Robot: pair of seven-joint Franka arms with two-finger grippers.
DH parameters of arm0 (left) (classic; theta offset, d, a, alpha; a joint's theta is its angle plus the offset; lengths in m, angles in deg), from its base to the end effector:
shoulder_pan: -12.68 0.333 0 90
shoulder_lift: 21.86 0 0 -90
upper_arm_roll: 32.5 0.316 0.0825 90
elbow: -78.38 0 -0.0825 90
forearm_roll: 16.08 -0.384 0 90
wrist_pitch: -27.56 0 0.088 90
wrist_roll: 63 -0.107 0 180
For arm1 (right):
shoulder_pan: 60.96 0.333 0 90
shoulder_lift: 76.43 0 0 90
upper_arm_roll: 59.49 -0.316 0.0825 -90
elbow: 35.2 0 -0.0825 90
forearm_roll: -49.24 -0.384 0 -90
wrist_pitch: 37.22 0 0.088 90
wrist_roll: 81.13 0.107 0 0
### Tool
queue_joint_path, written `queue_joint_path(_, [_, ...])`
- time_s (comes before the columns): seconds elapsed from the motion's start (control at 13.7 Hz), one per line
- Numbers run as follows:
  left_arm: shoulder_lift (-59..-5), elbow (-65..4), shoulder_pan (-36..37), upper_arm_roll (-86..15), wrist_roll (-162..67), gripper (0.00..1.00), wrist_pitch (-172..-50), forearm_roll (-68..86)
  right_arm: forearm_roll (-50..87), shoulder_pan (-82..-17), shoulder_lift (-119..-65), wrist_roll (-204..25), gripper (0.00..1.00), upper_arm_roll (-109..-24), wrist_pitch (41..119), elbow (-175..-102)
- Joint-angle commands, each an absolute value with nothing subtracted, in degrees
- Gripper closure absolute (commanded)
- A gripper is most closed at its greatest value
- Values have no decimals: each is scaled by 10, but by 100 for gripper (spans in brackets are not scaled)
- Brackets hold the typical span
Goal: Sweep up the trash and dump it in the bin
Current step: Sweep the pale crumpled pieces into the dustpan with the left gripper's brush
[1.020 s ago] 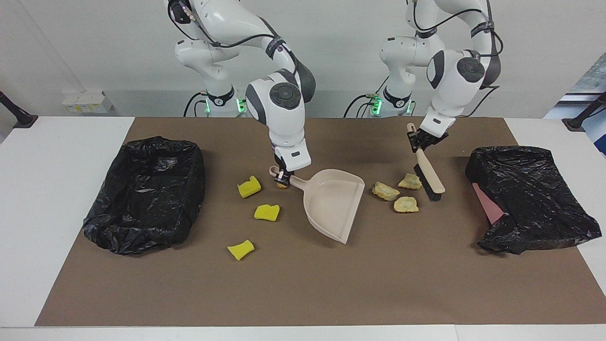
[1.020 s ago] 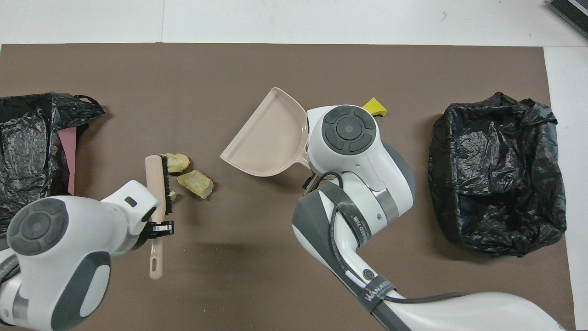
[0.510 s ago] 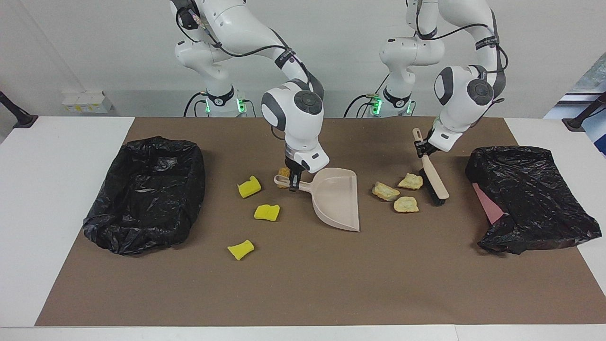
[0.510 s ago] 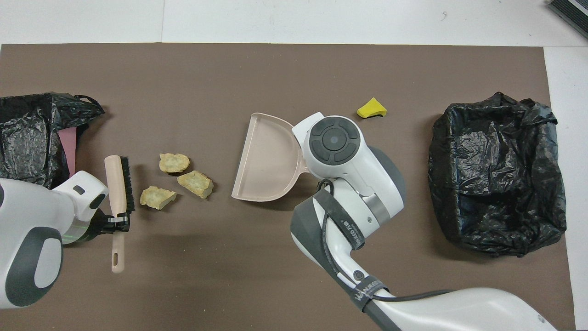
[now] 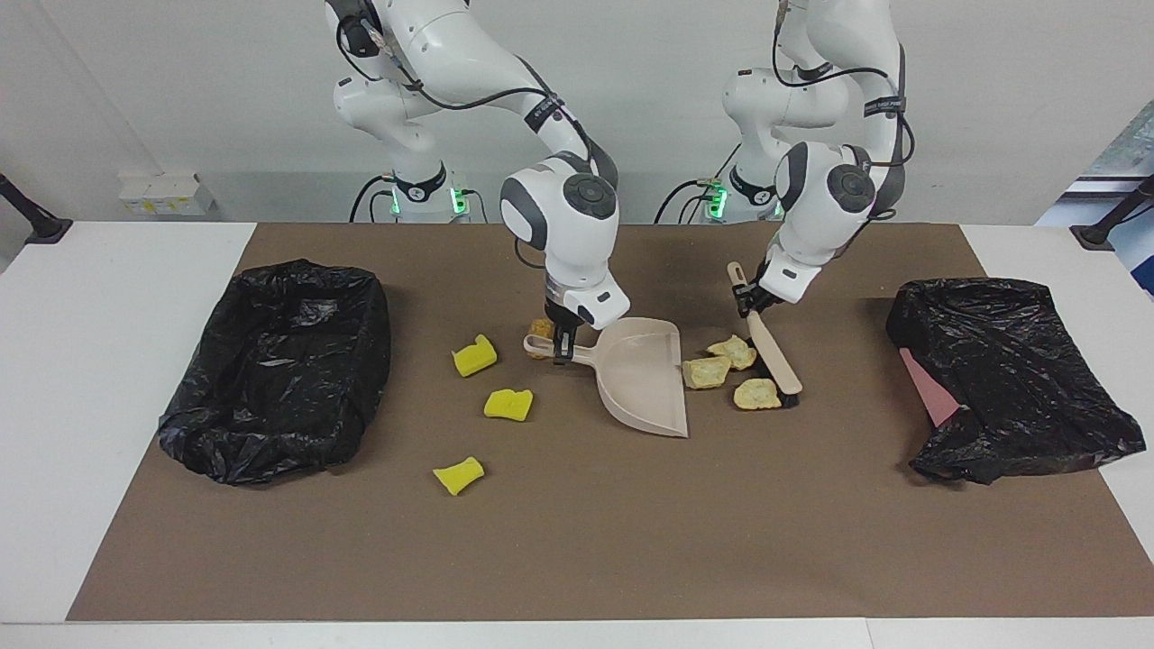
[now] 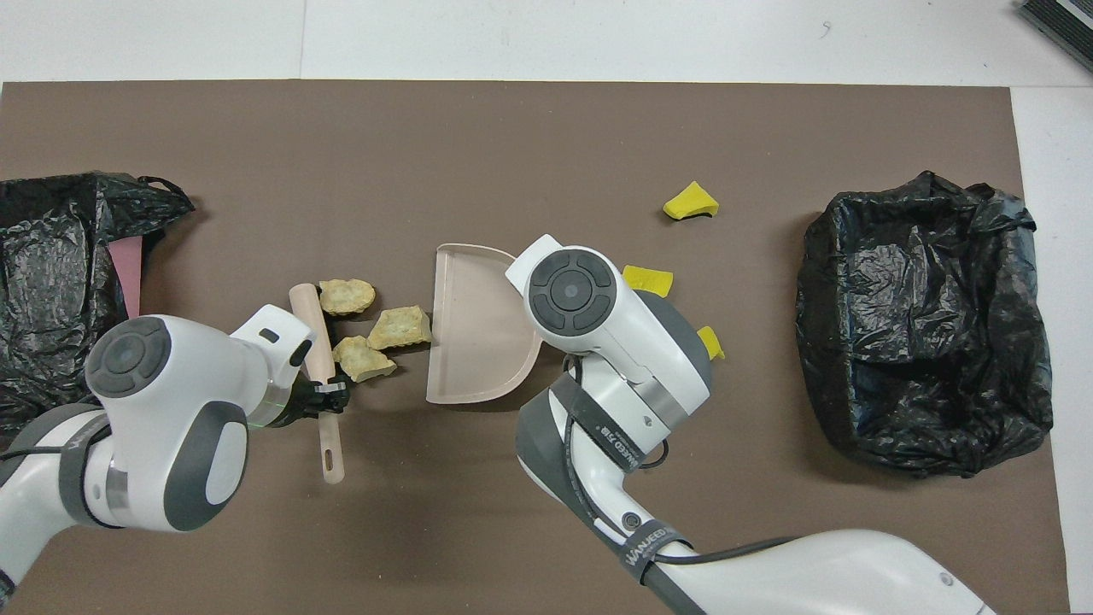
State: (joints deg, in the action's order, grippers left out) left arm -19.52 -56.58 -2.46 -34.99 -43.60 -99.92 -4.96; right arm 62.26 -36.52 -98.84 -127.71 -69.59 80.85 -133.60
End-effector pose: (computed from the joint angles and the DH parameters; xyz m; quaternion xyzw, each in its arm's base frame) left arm 0.4617 -0.1531 0.3387 0.9933 0.0778 -0.0656 0.0553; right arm 0.5497 0.3512 0.3607 0.7247 0.6856 -0.0264 0.0631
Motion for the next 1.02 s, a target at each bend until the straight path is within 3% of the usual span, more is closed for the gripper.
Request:
queue_joint_path(0.0, [-251,-507,-72,-346,-438,100,-1015,-18,637,-368,-984,-1292,100,-700,813,-1347])
queue_joint_path(0.36, [-260,-474,-161,-350,-438,100,-1036,55,637,-367,-984,-1291,100,-700,813,-1347])
queue_joint_path(0.58, [-278,-425,-155,-347,-437,100,-1021,56,637,-367,-984,-1285,100,-700,811,-1346])
queue_joint_path(0.95, [-250,-391,-95,-340,-430,100,-962,41,638,-372,-981,-1294,100,-700,816,-1343])
